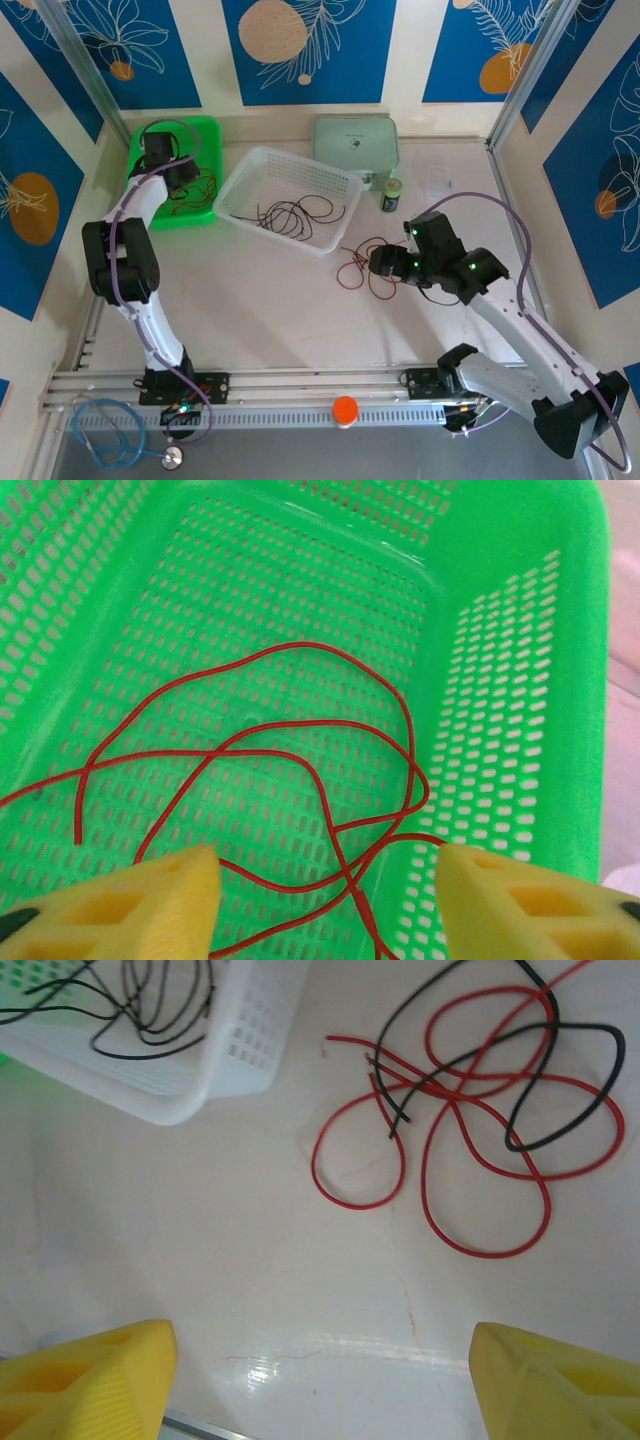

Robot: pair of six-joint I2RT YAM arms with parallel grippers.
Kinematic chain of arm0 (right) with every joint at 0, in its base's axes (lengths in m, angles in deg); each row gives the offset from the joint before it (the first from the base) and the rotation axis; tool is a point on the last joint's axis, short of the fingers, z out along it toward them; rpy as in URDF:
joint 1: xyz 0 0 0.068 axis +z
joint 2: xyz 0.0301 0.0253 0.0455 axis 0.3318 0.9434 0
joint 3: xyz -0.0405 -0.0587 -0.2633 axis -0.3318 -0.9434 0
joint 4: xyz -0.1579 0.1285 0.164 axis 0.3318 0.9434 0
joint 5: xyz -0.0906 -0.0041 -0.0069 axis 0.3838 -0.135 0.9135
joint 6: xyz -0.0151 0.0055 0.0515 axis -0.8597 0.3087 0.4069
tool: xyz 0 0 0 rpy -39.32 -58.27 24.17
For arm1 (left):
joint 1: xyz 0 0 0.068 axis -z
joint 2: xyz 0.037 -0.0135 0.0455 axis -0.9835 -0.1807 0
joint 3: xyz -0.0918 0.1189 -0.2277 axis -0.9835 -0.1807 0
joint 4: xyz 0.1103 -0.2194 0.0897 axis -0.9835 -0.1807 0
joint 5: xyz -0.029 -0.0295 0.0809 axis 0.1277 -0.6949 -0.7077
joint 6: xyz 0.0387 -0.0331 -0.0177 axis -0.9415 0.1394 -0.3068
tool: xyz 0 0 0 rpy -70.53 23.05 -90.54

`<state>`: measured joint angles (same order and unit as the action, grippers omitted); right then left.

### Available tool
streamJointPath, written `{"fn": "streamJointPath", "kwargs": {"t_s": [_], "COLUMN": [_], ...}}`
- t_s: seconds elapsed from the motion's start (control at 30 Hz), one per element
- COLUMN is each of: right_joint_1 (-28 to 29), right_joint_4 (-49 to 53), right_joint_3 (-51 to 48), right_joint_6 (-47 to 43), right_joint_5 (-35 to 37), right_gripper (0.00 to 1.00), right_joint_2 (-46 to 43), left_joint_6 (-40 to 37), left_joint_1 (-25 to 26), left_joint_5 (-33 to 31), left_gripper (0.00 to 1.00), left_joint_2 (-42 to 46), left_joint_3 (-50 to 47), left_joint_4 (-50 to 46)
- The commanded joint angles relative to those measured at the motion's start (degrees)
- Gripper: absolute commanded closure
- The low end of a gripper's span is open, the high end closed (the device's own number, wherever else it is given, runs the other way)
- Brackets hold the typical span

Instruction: Untangle the cables

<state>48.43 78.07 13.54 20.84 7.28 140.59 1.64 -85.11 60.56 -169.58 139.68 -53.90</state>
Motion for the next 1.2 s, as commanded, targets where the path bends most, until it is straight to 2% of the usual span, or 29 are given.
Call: {"fn": "streamJointPath", "kwargs": {"t_s": [0.0,0.07,0.23,0.37,0.57,0.83,0.9,0.97,1.1,1.17], "right_joint_1": [-2.0,-3.9,-9.7,-13.1,-15.2,-16.6,-16.6,-16.5,-16.1,-15.3], "right_joint_4": [2.3,1.6,-3.8,-7.2,-12.4,-19.7,-21.2,-22.9,-23.5,-21.9], "right_joint_3": [0.5,-0.9,-4.8,-5.7,-6.2,-6.8,-6.9,-7.1,-6.3,-5.4], "right_joint_6": [4.0,5.4,5.6,4.8,5.8,7.7,8.4,9.0,8.9,7.5], "right_joint_5": [1.0,0.3,-3.6,-5.3,-3.7,-1.7,-1.3,-0.7,0.3,1.9], "right_gripper": [0.23,0.24,0.27,0.32,0.37,0.52,0.56,0.67,0.99,1.00], "right_joint_2": [2.3,3.6,7.0,12.2,18.6,25.4,26.7,27.7,26.9,24.4], "left_joint_6": [-1.3,-1.8,-1.7,-3.5,-6.3,-5.4,-5.8,-5.9,-5.7,-5.8], "left_joint_1": [-0.3,0.2,1.5,5.3,12.5,18.5,20.0,21.6,25.0,26.5], "left_joint_5": [2.9,3.6,6.8,7.3,4.8,3.8,3.5,2.9,2.1,1.5], "left_gripper": [0.34,0.31,0.30,0.29,0.28,0.27,0.27,0.27,0.27,0.27], "left_joint_2": [4.6,6.9,14.1,20.9,30.1,39.7,40.3,40.6,41.5,41.9], "left_joint_3": [3.5,3.5,0.2,-4.1,-9.0,-15.8,-15.8,-15.7,-15.9,-15.6], "left_joint_4": [-1.3,-2.0,-3.1,-5.0,-10.0,-11.1,-12.2,-13.1,-13.6,-14.1]}}
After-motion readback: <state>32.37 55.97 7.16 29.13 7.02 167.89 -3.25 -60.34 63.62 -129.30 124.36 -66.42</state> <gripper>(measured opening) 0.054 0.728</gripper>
